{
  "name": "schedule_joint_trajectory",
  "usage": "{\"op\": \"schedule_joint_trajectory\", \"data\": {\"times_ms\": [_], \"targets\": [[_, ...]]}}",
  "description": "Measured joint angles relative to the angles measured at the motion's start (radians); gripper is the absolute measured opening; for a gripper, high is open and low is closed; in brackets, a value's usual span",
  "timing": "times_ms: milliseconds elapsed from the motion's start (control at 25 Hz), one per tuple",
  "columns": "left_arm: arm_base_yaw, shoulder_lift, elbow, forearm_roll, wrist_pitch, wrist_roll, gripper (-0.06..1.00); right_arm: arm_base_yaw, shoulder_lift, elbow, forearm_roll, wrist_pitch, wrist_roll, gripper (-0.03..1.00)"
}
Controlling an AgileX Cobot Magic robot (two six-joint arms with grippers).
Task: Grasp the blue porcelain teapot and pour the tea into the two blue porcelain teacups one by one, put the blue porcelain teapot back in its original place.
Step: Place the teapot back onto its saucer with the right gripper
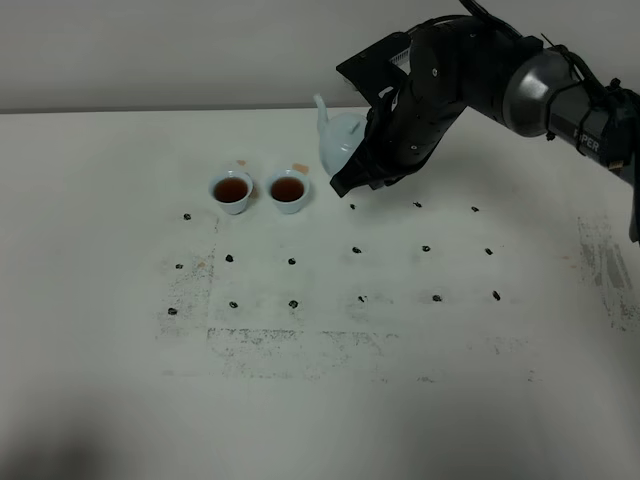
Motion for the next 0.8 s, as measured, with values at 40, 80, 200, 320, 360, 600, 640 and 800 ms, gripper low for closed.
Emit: {"op": "schedule_joint_trajectory", "data": {"times_ms": [40, 80, 200, 320, 360, 600, 640, 800], "targets": [[0.000, 0.000, 0.000, 0.000, 0.000, 0.000, 0.61, -0.001, 0.000, 0.022, 0.012, -0.029, 0.000, 0.04], [0.000, 0.000, 0.000, 0.000, 0.000, 0.000, 0.61, -0.001, 0.000, 0.040, 0.021, -0.054, 0.000, 0.04], [0.000, 0.000, 0.000, 0.000, 0.000, 0.000, 0.61, -0.001, 0.000, 0.105, 0.035, -0.116, 0.000, 0.04], [0.000, 0.000, 0.000, 0.000, 0.000, 0.000, 0.61, -0.001, 0.000, 0.161, 0.046, -0.179, 0.000, 0.04], [0.000, 0.000, 0.000, 0.000, 0.000, 0.000, 0.61, -0.001, 0.000, 0.174, 0.054, -0.197, 0.000, 0.04], [0.000, 0.000, 0.000, 0.000, 0.000, 0.000, 0.61, -0.002, 0.000, 0.235, 0.080, -0.257, 0.000, 0.04], [0.000, 0.000, 0.000, 0.000, 0.000, 0.000, 0.61, -0.002, 0.000, 0.238, 0.082, -0.258, 0.000, 0.04], [0.000, 0.000, 0.000, 0.000, 0.000, 0.000, 0.61, -0.002, 0.000, 0.239, 0.106, -0.267, 0.000, 0.04]]}}
